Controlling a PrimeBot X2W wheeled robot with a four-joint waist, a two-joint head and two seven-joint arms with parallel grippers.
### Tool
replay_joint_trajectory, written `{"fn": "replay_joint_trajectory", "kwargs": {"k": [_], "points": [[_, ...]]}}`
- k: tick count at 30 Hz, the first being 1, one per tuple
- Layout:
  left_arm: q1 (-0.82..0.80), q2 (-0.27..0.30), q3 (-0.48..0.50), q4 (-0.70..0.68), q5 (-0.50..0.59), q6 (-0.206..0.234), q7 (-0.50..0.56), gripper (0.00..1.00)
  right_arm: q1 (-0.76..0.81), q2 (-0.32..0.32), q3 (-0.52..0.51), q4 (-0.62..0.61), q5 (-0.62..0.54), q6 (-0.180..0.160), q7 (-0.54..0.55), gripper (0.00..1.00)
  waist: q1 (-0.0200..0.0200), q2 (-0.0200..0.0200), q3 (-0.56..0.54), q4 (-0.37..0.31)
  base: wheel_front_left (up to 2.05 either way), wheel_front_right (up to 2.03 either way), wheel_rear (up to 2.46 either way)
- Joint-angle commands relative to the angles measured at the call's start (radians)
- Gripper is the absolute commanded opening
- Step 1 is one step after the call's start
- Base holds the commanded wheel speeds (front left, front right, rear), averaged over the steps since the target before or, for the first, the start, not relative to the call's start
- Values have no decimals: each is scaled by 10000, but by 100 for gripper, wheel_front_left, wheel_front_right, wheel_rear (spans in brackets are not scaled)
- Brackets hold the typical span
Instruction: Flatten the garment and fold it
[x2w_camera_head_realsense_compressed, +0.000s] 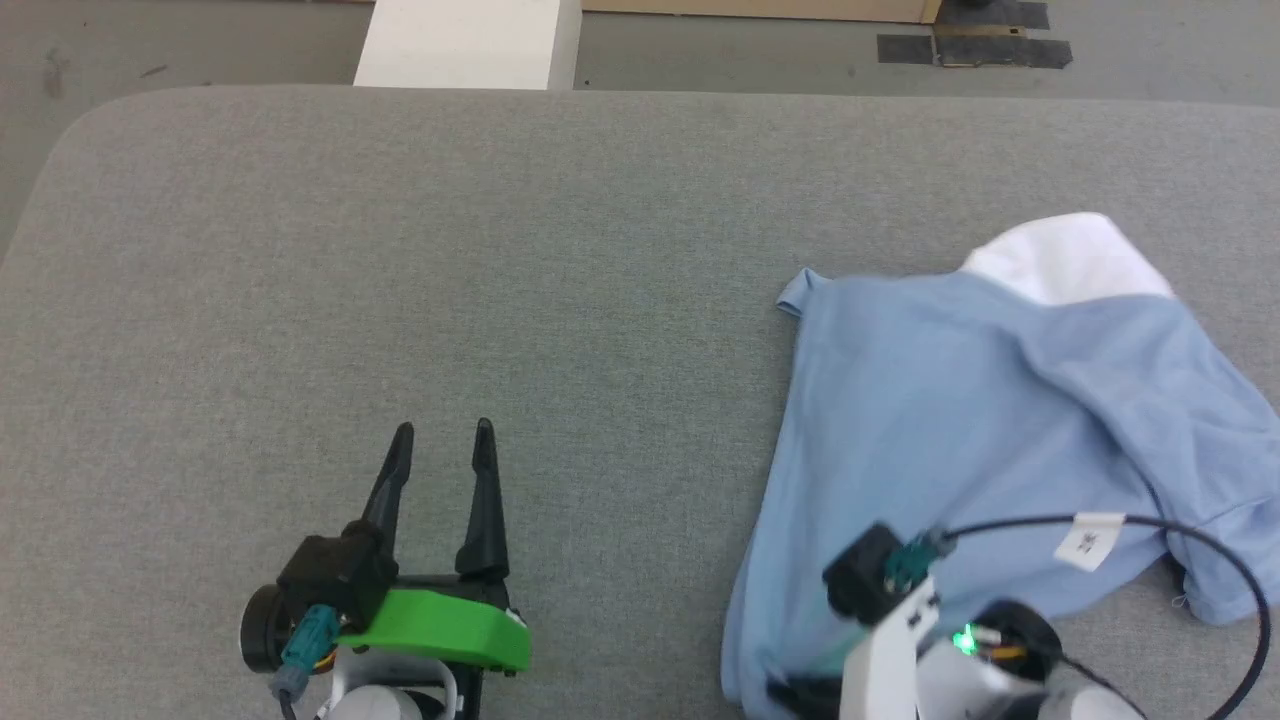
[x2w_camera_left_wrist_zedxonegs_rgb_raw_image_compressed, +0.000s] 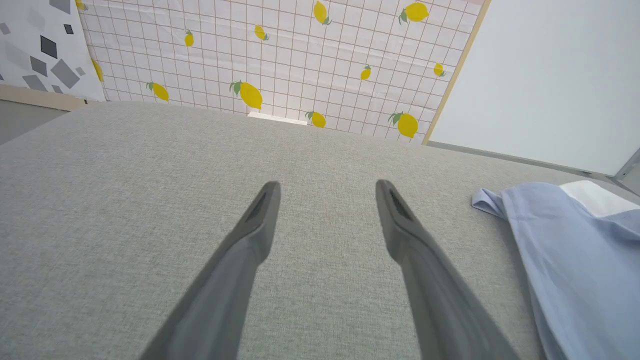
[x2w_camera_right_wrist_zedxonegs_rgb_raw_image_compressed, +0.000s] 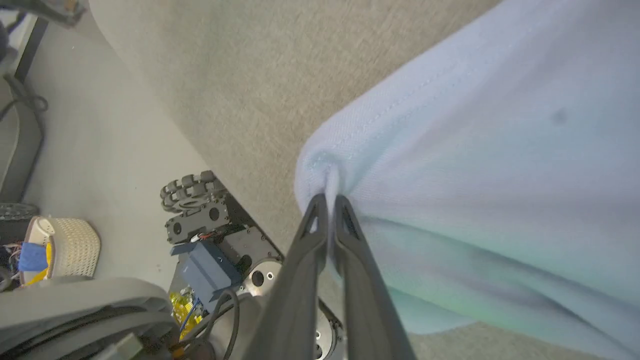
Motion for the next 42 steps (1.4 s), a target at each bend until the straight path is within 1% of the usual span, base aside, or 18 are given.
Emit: {"fn": "replay_joint_trajectory", "kwargs": {"k": [1, 4, 5, 6, 7, 11, 14, 16, 18, 21, 23, 25, 27, 30, 35, 37, 39, 42], "points": [[-164, -31, -40, 41, 74, -92, -47, 100, 205, -262, 215, -134, 214, -13, 219, 0, 0, 0, 45, -14, 0, 0, 0], [-191, -45, -74, 108, 42, -142, -47, 100, 447, -794, 535, -186, 459, -13, 588, 0, 0, 0, 156, 30, 0, 0, 0], [-193, -48, -64, 143, 32, -164, -47, 100, 422, -906, 550, -254, 477, -13, 458, 44, 0, 0, 196, 54, 0, 0, 0], [-187, -49, -44, 152, 25, -166, -47, 100, 373, -898, 503, -277, 456, -13, 328, 85, 0, 0, 202, 55, 0, 0, 0], [-173, -50, -9, 161, 16, -163, -47, 100, 291, -857, 425, -303, 429, -13, 158, 100, 0, 0, 199, 47, 0, 0, 0], [-106, -23, 108, 205, 19, -151, -47, 100, -213, -436, -157, -505, 211, -13, -918, 100, 0, 0, 84, -46, 0, 0, 0], [-71, -7, 164, 156, 48, -143, -47, 100, -469, 45, -1124, -591, -339, -13, -2024, 100, 0, 0, -28, -120, 0, 0, 0], [-41, -1, 201, 87, 75, -132, -47, 100, -543, 480, -2065, -647, -1088, -13, -3086, 100, 0, 0, -82, -175, 0, 0, 0], [2, 6, 229, 9, 102, -133, -47, 100, -516, 876, -3067, -679, -2218, -13, -4256, 100, 0, 0, -112, -230, 0, 0, 0], [98, 28, 274, -78, 142, -138, -47, 100, -98, 1726, -4670, -642, -3828, -13, -6012, 100, 0, 0, -154, -318, 0, 0, 0], [162, 38, 300, -136, 166, -142, -47, 100, 301, 2087, -5649, -571, -4536, -13, -6955, 100, 0, 0, -165, -358, 0, 0, 0], [241, 43, 325, -218, 191, -157, -47, 100, 693, 2260, -6590, -407, -4817, -13, -7727, 100, 0, 0, -169, -398, 0, 0, 0], [340, 56, 377, -309, 216, -157, -47, 100, 1044, 2293, -7305, -116, -4545, -13, -8353, 100, 0, 0, -159, -481, 0, 0, 0], [472, 112, 466, -448, 309, -97, -47, 100, 1345, 2299, -7826, 384, -3979, -13, -9043, 100, 0, 0, -74, -694, 0, 0, 0], [-150, 449, 180, -554, 603, -375, 208, 100, 1151, 2301, -8132, 686, -3828, -13, -9586, 100, 0, 0, 214, -964, 0, 0, 0], [-737, 600, -52, -545, 778, -577, 551, 100, 922, 2302, -8184, 664, -3801, -13, -9621, 100, 0, 0, 363, -1022, 0, 0, 0], [-1473, 725, -374, -455, 915, -892, 1095, 100, 688, 2302, -8246, 578, -3810, -13, -9637, 100, 0, 0, 538, -1057, 0, 0, 0], [-2675, 713, -1016, -88, 865, -1487, 2230, 100, 420, 2302, -8312, 458, -3799, -13, -9558, 100, 0, 0, 798, -1063, 0, 0, 0]]}}
